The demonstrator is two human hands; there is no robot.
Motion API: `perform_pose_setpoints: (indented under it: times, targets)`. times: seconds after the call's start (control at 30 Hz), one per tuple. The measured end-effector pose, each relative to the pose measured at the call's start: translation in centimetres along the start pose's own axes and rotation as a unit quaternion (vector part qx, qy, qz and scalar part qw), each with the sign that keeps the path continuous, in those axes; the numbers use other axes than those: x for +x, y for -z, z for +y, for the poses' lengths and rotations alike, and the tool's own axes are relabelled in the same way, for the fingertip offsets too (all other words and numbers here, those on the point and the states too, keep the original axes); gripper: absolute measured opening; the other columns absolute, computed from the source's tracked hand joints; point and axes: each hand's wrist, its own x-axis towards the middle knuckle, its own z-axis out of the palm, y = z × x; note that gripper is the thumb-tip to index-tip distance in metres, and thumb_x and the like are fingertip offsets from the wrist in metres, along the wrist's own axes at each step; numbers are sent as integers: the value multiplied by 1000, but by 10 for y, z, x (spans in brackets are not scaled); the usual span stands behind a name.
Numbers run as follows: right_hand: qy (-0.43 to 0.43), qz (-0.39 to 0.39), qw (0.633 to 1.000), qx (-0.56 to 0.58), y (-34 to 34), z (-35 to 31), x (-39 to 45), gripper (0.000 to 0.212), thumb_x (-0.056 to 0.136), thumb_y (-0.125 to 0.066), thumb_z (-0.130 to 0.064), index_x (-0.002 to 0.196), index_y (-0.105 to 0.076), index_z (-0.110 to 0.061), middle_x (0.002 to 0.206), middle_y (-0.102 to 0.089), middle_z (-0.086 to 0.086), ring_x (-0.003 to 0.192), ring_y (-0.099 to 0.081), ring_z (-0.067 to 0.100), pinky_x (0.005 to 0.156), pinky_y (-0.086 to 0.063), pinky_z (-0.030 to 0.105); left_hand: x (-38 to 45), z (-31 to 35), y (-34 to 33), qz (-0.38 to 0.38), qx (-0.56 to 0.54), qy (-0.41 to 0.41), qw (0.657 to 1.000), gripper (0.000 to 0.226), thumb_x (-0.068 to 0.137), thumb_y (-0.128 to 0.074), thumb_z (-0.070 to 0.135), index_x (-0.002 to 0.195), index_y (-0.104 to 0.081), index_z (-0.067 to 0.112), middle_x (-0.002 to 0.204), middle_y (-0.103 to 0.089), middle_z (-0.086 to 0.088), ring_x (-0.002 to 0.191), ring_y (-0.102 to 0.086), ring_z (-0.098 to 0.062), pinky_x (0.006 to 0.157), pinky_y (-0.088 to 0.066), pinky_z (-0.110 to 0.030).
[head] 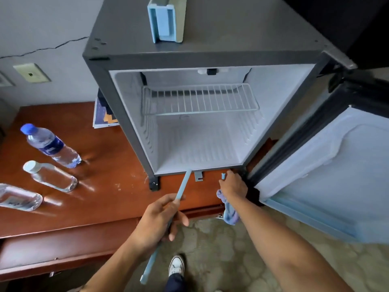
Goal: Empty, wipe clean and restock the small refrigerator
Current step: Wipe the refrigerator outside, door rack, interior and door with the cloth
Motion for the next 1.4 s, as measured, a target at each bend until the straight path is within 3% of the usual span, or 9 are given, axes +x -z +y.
perform_pose_setpoints:
  times: [0.33, 0.47, 0.57, 0.67, 0.77, 0.87, 1.03, 1.17, 1.4]
  targets:
    - [19, 62, 997, -32, -20, 3, -2, 12, 99, -54, -26, 105, -60, -18, 104, -73, 3, 95, -71, 29, 71, -46, 34, 10, -1, 13, -21, 19, -38, 999, 24, 106, -49, 25, 120, -64, 14, 78, -69, -24, 42, -45, -23, 42, -36, -24]
    - [-26, 37, 990, 137, -9, 5, -27, 10, 90, -65, -31, 97, -68, -25, 93, -74, -4, 93, -70, 24, 74, -49, 29, 1, 6, 17, -37, 21, -82, 996, 23, 102, -52, 28, 117, -69, 23, 79, -69, -24, 47, -48, -24, 45, -34, -24]
    - [-4, 12, 936, 351, 23, -5, -63, 8, 86, -75, -20, 82, -71, -24, 78, -72, -10, 80, -69, 16, 67, -48, 22, -9, 13, 20, -54, 12, -127, 990, 24, 101, -53, 20, 114, -72, 26, 80, -68, -24, 49, -48, -25, 48, -37, -23]
    - [66, -28, 858, 509, 75, -21, -116, 10, 87, -76, -4, 90, -75, -14, 81, -76, 2, 76, -70, 12, 69, -53, 22, -18, 18, 23, -71, 9, -167, 983, 27, 100, -53, 11, 115, -73, 21, 78, -67, -22, 52, -49, -24, 53, -42, -28]
    - [117, -61, 793, 595, 132, -37, -162, 14, 88, -74, -3, 98, -75, -13, 87, -77, 10, 76, -72, 14, 69, -54, 21, -27, 26, 25, -83, 11, -195, 977, 27, 100, -54, 9, 116, -73, 19, 77, -68, -19, 54, -50, -23, 56, -45, -28]
    - [168, -75, 764, 618, 175, -48, -194, 13, 88, -75, -10, 98, -76, -18, 90, -76, 14, 73, -69, 20, 68, -53, 29, -37, 33, 25, -90, 18, -224, 970, 25, 97, -59, 24, 116, -74, 21, 77, -69, -16, 54, -52, -22, 58, -46, -29]
    - [222, -79, 751, 617, 213, -62, -228, 17, 85, -68, -12, 97, -76, -20, 92, -77, 13, 90, -71, 24, 76, -53, 27, -51, 42, 24, -82, 17, -243, 966, 27, 93, -61, 30, 114, -75, 22, 77, -70, -17, 57, -52, -23, 57, -45, -30]
    - [263, -41, 765, 586, 227, -70, -247, 19, 86, -69, -6, 96, -78, -20, 93, -79, 6, 90, -74, 21, 77, -57, 26, -61, 45, 26, -69, 22, -251, 965, 23, 98, -57, 14, 113, -74, 19, 75, -70, -14, 55, -50, -27, 58, -44, -24]
    - [298, 1, 793, 531, 229, -77, -258, 29, 90, -70, 3, 106, -74, -21, 95, -79, -4, 82, -74, 13, 74, -57, 22, -74, 45, 26, -55, 23, -258, 964, 30, 94, -59, 33, 116, -73, 20, 75, -70, -13, 57, -50, -22, 55, -44, -23]
